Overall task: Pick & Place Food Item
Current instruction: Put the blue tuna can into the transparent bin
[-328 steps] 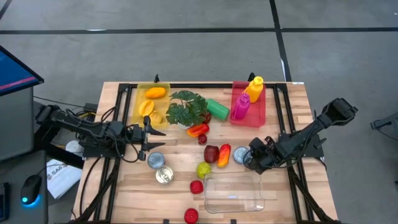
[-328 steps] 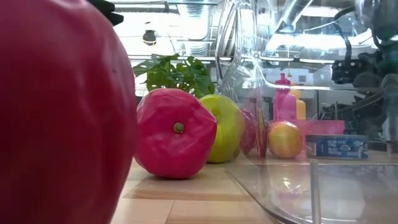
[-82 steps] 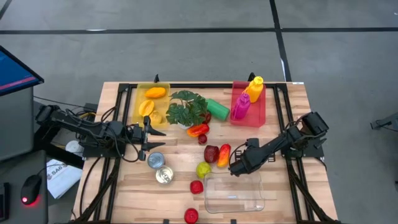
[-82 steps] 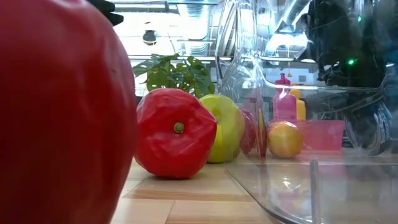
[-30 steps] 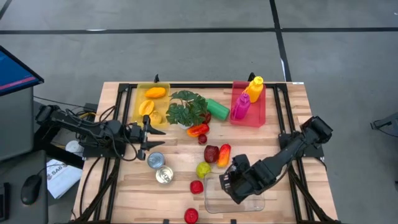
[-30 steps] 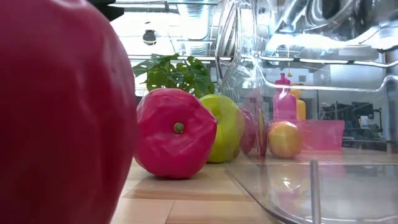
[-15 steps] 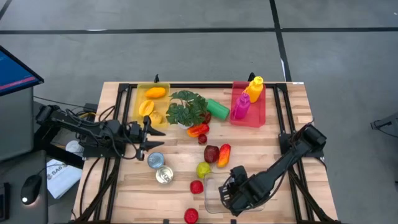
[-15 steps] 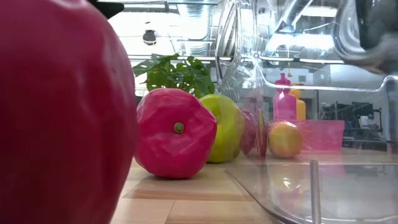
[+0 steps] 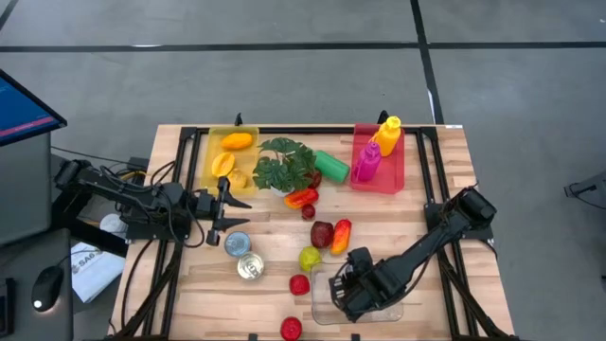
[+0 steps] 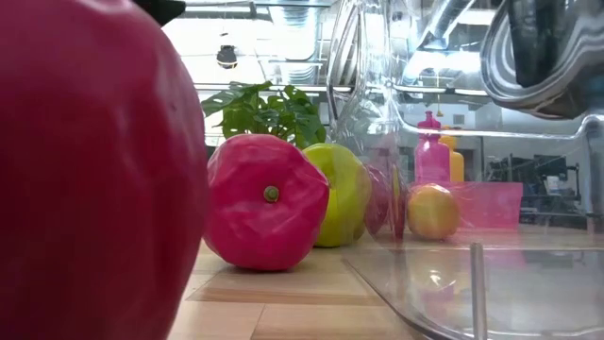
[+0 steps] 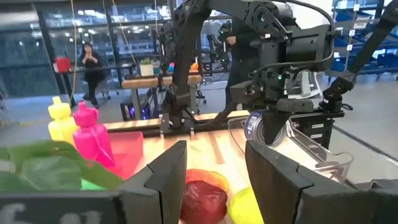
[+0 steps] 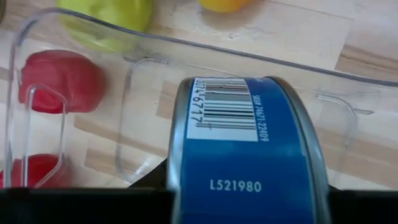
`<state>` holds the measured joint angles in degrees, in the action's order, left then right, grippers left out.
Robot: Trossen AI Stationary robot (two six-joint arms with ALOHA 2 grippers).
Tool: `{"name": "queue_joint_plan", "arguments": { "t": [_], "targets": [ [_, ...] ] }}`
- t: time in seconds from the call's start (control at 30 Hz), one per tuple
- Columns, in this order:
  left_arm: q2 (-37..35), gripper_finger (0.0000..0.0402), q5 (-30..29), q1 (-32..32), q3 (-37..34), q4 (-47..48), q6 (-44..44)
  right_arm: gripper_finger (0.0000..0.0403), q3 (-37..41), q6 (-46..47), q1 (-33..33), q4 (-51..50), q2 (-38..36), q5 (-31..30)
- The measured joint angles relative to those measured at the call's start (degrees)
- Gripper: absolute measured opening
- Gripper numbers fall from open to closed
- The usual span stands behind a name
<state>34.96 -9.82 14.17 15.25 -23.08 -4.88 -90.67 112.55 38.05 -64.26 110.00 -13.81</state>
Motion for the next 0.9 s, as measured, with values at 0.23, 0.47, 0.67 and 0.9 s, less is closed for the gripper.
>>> {"name": "queue_joint_plan", "arguments": {
  "t": [0.23,0.47,0.67,0.9],
  "targets": [
    [0.0,0.0153,0.0,0.0,0.0,-0.1,-3.9,0.0109,0.0,2.1,0.4,0.1,3.0,0.4],
    [0.0,0.0153,0.1,0.0,0.0,-0.5,-4.3,0.0109,0.0,3.0,0.5,-1.3,5.6,2.2],
    [0.0,0.0153,0.1,0.0,0.0,-0.6,-4.3,0.0109,0.0,3.0,-0.7,-6.7,5.6,4.4],
    [0.0,0.0153,0.1,0.0,0.0,-0.6,-4.3,0.0109,0.0,3.0,-1.2,-7.7,5.6,6.9]
  ]
}}
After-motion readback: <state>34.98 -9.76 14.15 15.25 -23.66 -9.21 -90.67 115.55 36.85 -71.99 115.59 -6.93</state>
